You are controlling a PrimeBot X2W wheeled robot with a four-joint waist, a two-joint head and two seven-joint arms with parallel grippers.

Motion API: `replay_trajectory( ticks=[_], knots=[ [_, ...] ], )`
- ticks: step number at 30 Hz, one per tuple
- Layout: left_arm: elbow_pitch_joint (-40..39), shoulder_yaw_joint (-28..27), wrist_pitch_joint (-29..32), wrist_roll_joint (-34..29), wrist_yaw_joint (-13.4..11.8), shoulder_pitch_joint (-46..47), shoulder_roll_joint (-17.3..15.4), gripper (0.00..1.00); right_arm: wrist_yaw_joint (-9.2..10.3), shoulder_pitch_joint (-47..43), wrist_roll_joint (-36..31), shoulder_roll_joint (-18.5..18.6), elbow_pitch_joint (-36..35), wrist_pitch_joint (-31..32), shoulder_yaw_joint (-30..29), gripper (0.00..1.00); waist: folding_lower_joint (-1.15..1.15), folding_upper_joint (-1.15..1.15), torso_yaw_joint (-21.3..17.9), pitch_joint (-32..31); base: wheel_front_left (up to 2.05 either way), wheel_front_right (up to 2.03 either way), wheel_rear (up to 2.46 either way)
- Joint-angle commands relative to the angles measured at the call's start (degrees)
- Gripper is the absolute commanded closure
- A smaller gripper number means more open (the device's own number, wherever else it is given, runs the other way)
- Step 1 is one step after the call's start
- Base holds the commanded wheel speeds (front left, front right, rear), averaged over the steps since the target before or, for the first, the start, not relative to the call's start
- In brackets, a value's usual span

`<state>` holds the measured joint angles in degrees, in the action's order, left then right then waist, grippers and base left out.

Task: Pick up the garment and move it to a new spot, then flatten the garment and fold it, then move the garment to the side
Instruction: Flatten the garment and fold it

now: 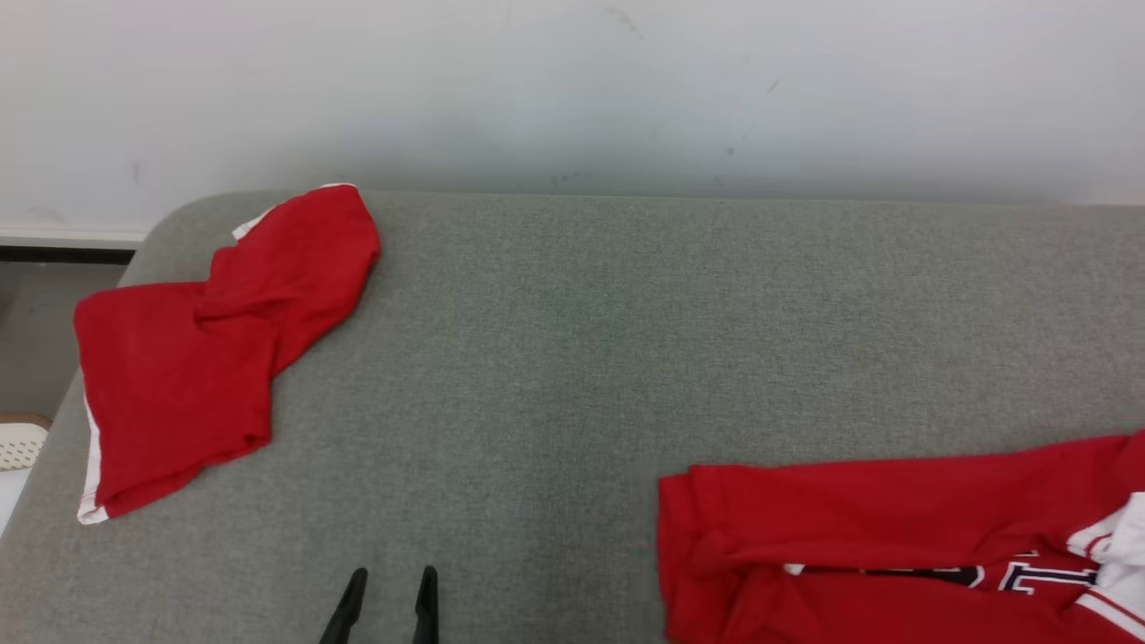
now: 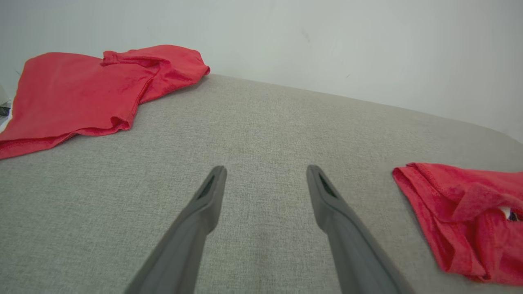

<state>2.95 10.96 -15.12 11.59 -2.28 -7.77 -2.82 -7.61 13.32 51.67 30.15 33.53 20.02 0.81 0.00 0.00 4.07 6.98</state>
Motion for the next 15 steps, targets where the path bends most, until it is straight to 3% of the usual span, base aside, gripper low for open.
replay_trajectory(
  ticks=[1,8,15],
  knots=[
    [0.6,-0.6,0.0,-0.7,0.4,-0.8,-0.2,0.0,0.22,-0.9,0.5,2.2,0.7,-0.3,-1.6,1.0,0.0,0.0,-0.6,-0.4,0.0,0.0,0.0],
    [1.1,-1.3,0.0,-0.9,0.6,-0.6,-0.2,0.0,0.19,-2.3,-0.3,7.8,0.1,0.5,-6.0,1.0,0.0,0.0,-1.7,-0.9,0.0,0.0,0.0],
    [1.2,-1.7,0.0,-0.2,-0.1,-0.4,-0.2,0.0,0.19,-3.5,-1.8,8.8,-9.7,2.8,-4.3,1.0,0.0,0.0,-2.3,-1.8,0.0,0.0,0.0]
  ],
)
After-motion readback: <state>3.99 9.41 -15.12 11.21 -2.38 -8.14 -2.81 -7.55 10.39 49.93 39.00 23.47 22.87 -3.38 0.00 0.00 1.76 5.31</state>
